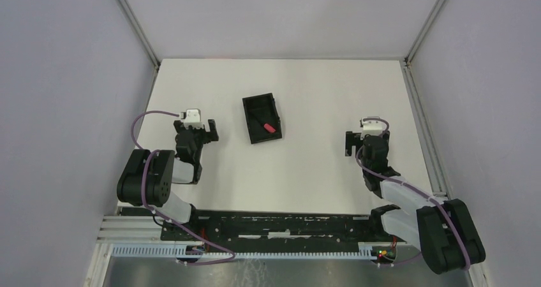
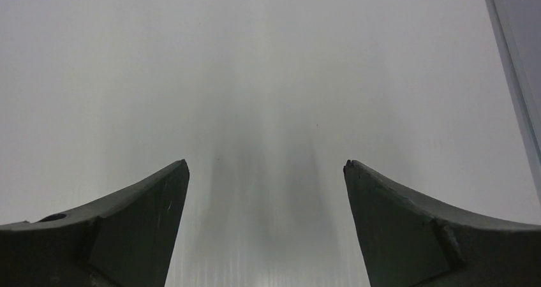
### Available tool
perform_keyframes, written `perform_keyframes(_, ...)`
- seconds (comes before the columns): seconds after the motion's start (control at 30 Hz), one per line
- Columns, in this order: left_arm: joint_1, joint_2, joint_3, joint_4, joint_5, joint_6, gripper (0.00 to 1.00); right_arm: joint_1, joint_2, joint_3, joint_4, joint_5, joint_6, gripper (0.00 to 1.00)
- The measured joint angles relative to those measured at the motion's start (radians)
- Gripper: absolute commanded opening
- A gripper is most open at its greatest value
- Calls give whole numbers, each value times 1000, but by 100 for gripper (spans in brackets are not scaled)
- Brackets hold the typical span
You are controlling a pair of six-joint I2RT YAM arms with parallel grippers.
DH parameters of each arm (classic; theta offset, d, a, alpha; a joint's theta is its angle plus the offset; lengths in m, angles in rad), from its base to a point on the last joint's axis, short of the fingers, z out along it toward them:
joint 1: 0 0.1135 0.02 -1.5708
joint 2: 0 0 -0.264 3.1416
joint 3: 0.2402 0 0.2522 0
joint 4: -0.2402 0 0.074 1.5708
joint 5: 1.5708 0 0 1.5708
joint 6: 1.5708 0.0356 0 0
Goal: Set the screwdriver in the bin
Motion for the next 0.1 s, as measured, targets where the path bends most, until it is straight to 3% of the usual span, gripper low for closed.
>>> perform_keyframes(0.1, 0, 0, 0, 0, 0, 0, 100, -6, 0, -30, 39, 5, 0, 98)
